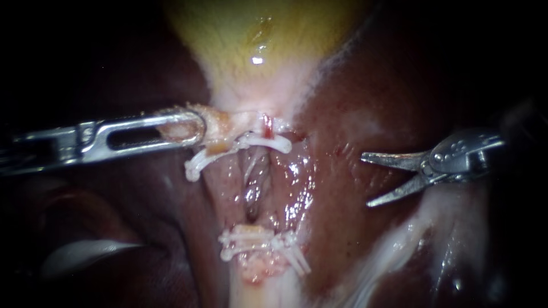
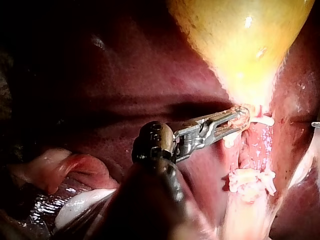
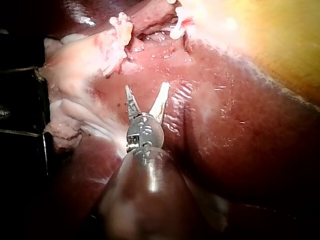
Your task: Go back from the cut right tube
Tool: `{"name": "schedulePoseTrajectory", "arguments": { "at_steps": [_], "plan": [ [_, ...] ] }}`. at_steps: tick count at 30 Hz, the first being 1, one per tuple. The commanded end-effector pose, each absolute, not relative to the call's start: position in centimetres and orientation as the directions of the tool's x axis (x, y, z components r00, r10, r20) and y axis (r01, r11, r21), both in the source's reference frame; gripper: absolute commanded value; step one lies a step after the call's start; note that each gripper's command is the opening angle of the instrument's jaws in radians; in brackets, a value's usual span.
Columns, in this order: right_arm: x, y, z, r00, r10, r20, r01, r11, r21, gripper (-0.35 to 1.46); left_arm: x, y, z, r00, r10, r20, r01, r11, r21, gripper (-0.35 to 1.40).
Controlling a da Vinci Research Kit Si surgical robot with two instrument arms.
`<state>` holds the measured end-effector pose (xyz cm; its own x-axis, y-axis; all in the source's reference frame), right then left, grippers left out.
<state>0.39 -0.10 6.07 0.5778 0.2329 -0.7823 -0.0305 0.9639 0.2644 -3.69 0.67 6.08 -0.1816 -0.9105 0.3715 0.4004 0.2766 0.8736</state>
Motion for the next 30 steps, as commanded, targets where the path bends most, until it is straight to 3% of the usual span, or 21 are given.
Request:
{"name": "schedulePoseTrajectory", "arguments": {
  "at_steps": [1,19,30],
  "plan": [
    [0.39,-0.10,6.08,0.576,0.233,-0.784,-0.027,0.963,0.267,1.45,-3.69,0.67,6.12,-0.184,-0.909,0.374,0.400,0.278,0.873,-0.35],
    [0.36,-0.10,6.09,0.573,0.233,-0.785,-0.027,0.963,0.267,1.45,-4.23,0.69,6.87,-0.170,-0.921,0.349,0.422,0.252,0.871,-0.35],
    [0.36,-0.10,6.09,0.573,0.233,-0.785,-0.026,0.963,0.267,1.45,-4.29,0.70,6.97,-0.164,-0.925,0.344,0.421,0.250,0.872,-0.35]
  ]
}}
